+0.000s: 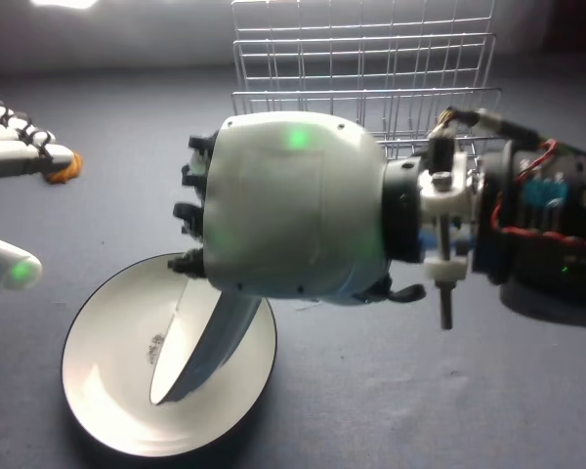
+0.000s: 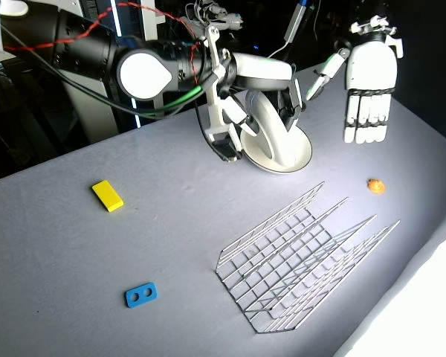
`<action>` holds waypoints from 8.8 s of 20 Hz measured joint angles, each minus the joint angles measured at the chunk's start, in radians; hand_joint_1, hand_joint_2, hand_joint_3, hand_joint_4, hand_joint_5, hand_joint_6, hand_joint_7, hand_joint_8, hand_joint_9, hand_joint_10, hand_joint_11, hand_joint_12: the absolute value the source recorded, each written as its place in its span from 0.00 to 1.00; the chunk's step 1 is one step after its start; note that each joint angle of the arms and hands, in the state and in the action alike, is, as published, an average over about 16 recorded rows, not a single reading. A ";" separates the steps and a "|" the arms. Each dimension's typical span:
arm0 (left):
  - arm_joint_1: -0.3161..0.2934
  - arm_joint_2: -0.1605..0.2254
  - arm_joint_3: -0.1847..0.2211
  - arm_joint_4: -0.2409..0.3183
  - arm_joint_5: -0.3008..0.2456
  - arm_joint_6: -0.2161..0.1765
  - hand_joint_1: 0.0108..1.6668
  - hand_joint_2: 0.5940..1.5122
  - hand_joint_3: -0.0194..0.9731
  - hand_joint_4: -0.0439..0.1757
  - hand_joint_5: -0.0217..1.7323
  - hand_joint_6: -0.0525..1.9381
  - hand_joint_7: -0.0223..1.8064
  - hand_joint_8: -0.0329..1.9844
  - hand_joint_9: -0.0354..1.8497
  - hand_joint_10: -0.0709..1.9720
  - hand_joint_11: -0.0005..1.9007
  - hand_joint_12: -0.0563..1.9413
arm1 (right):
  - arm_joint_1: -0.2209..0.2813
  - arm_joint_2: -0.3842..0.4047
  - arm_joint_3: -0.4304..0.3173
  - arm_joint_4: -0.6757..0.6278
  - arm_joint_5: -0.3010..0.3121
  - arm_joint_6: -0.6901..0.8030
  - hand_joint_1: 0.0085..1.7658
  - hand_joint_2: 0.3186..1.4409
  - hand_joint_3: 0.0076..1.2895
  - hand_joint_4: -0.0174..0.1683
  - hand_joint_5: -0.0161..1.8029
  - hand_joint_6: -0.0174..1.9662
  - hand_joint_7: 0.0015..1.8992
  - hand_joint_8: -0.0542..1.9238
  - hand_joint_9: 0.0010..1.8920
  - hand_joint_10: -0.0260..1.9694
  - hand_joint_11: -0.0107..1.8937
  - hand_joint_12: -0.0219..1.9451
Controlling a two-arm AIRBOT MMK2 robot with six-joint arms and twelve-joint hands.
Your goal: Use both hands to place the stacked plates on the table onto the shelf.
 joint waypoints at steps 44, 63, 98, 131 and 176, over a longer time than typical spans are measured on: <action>0.207 -0.039 0.081 0.132 -0.743 0.518 0.00 0.53 0.02 0.23 0.03 0.03 0.03 0.02 0.03 0.04 0.01 0.03 | 0.312 0.112 0.322 -0.012 -0.269 1.028 0.72 0.58 0.00 0.05 0.54 0.44 0.57 0.54 0.59 0.38 0.46 0.60; 0.251 -0.034 -0.021 0.114 -0.365 0.347 0.00 0.54 0.02 0.23 0.03 0.03 0.03 0.02 0.03 0.04 0.01 0.03 | 0.263 0.027 0.431 0.091 -0.350 1.020 0.72 0.62 0.00 0.05 0.54 0.42 0.57 0.52 0.60 0.34 0.45 0.60; 0.383 -0.033 -0.177 -0.274 -0.024 0.299 0.01 0.53 0.02 0.21 0.03 0.03 0.03 0.02 0.03 0.04 0.01 0.02 | 0.164 -0.022 0.536 0.095 -0.251 0.984 0.55 0.68 0.00 0.07 0.44 0.16 0.44 0.22 0.37 0.36 0.26 0.67; 0.373 -0.046 -0.209 -0.317 0.064 0.288 0.01 0.52 0.02 0.19 0.02 0.02 0.02 0.01 0.03 0.04 0.01 0.02 | -0.037 0.063 0.058 -0.044 -0.028 0.107 0.63 0.42 0.00 0.17 0.02 0.03 0.01 0.04 0.01 0.02 0.02 0.06; 0.470 -0.011 -0.282 -0.637 0.138 0.290 0.00 0.52 0.02 0.17 0.01 0.02 0.01 0.01 0.02 0.03 0.01 0.01 | -0.107 -0.375 0.402 0.116 -0.002 -0.205 0.62 0.44 0.00 0.12 0.03 0.03 0.01 0.04 0.01 0.02 0.01 0.09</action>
